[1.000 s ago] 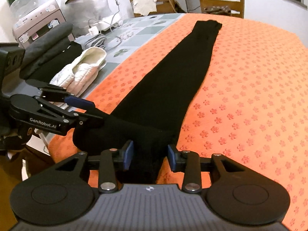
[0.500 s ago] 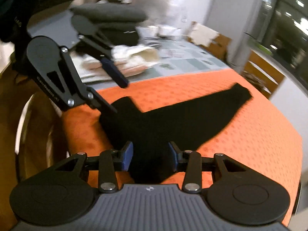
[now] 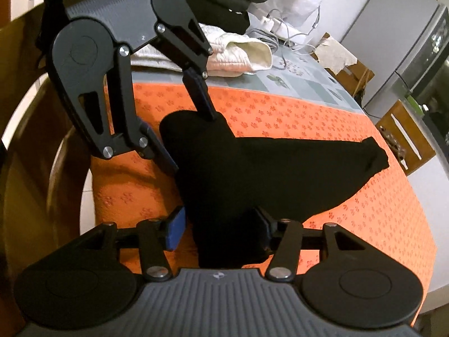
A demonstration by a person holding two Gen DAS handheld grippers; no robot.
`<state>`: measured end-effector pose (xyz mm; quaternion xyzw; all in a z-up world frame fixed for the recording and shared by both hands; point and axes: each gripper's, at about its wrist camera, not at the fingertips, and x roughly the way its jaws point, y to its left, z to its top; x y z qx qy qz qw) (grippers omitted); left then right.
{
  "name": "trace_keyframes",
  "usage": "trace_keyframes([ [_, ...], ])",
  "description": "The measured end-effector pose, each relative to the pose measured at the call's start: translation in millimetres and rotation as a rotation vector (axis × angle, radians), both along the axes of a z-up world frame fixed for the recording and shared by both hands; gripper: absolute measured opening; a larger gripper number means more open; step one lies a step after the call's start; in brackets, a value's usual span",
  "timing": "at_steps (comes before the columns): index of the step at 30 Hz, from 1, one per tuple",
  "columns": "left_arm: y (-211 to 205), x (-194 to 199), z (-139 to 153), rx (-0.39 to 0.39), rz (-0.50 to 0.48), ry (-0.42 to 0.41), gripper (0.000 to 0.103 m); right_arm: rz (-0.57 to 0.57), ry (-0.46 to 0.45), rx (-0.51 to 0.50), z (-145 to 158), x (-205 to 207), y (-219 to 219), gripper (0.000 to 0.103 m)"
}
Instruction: Fold clothes
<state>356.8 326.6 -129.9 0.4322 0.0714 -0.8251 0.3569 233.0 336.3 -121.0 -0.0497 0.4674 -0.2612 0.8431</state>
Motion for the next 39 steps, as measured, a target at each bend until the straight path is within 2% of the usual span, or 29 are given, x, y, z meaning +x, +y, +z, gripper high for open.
trace_keyframes([
  [4,1,-2,-6,-0.037,-0.028,-0.032,0.070,0.034,0.025,-0.042,-7,-1,-3,0.060],
  [6,4,-6,-11,-0.080,-0.054,-0.073,0.070,0.029,0.013,-0.044,-7,-2,-6,0.052],
  [7,6,-8,-14,-0.103,-0.068,-0.094,0.068,0.009,-0.003,-0.022,-4,-3,-9,0.050],
  [8,7,-8,-15,-0.124,-0.073,-0.112,0.061,-0.010,-0.020,0.001,-1,-5,-13,0.047],
  [10,4,-6,-12,-0.124,-0.067,-0.107,0.053,-0.042,-0.040,0.043,6,-5,-16,0.043],
  [12,1,-2,-6,-0.097,-0.054,-0.082,0.048,-0.077,-0.069,0.084,12,-6,-18,0.040],
  [17,-4,4,4,-0.010,-0.047,-0.032,0.047,-0.152,-0.147,0.197,21,-16,-16,0.040],
  [20,1,7,10,0.076,-0.064,-0.011,0.046,-0.177,-0.164,0.270,25,-18,-5,0.040],
  [23,4,12,18,0.198,-0.128,0.004,0.047,-0.193,-0.184,0.364,30,-21,5,0.040],
  [26,0,15,21,0.262,-0.156,0.016,0.047,-0.210,-0.214,0.457,32,-25,6,0.041],
  [29,-10,16,21,0.284,-0.127,0.040,0.049,-0.236,-0.243,0.506,30,-29,-5,0.042],
  [32,-19,24,21,0.309,-0.051,0.104,0.052,-0.284,-0.312,0.539,30,-40,-19,0.045],
  [35,-31,35,21,0.314,0.037,0.168,0.056,-0.335,-0.372,0.524,31,-52,-27,0.047],
  [39,-40,46,20,0.292,0.155,0.235,0.059,-0.394,-0.407,0.467,32,-58,-37,0.049],
])
